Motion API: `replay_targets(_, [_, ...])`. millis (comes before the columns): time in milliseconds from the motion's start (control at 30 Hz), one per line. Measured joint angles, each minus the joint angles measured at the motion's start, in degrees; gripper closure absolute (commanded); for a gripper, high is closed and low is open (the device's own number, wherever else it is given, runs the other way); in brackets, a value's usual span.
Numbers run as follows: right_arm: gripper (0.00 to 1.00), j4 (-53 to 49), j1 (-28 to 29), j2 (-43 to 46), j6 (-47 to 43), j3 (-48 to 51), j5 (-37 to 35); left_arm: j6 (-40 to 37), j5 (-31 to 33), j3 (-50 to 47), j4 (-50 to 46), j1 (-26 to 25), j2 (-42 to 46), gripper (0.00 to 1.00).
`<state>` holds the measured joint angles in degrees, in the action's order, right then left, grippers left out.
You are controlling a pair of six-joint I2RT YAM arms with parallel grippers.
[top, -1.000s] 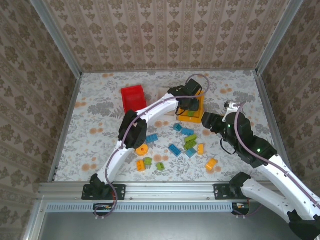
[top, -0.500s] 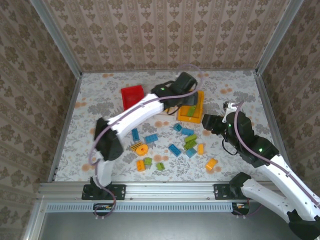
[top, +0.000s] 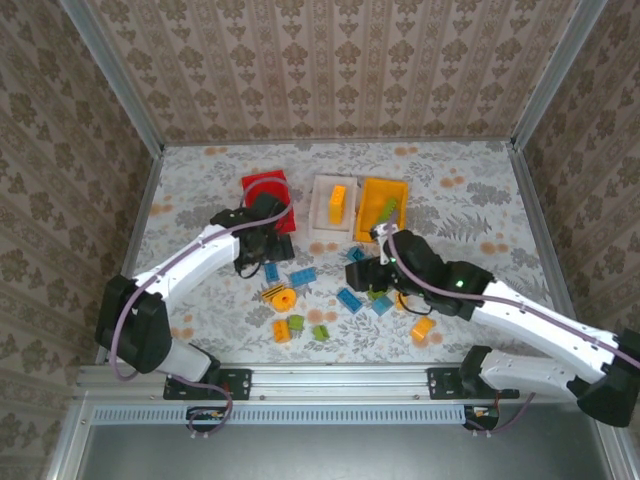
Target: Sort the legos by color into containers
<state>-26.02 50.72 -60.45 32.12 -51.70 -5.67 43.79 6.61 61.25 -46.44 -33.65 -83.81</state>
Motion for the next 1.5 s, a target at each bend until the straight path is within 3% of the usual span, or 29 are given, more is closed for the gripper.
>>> replay_targets(167, [0.26,1.6,2.78,-4.63,0.83,0.0,0.39,-0.31,-2.01,-1.66,1.84,0.07,-2.58,0.1])
replay_targets(500, [0.27,2.75,3.15,-4.35,2.4,0.0,0.37,-2.49,-2.32,-4.26,8.33,3.65,-10.05,0.38])
replay_targets(667, [0.27,2.82,3.15,-4.33,2.84,0.0,0.37,-3.48,-2.34,-4.35,11.34,3.74,-12.52,0.52])
replay_targets(833, [0.29,3.39,3.13,-4.33,3.58,0.07,0.35,-3.89,-2.12,-5.01,13.42,3.67,-12.59,0.78])
replay_targets(1000, [0.29,3.61,2.86,-3.98,3.72,0.04,0.2,-4.48,0.07,-3.89,10.8,2.95,-9.64,0.81])
replay_targets(1233, [0.3,5.9,-2.36,-2.54,3.82,-0.15,0.17,-7.5,2.01,11.08,5.84,4.61,-8.17,0.81])
replay_targets(1500, [0.31,6.71,-7.43,-2.84,3.85,-3.19,0.59,-11.52,1.88,26.67,4.98,11.61,-22.14,0.79])
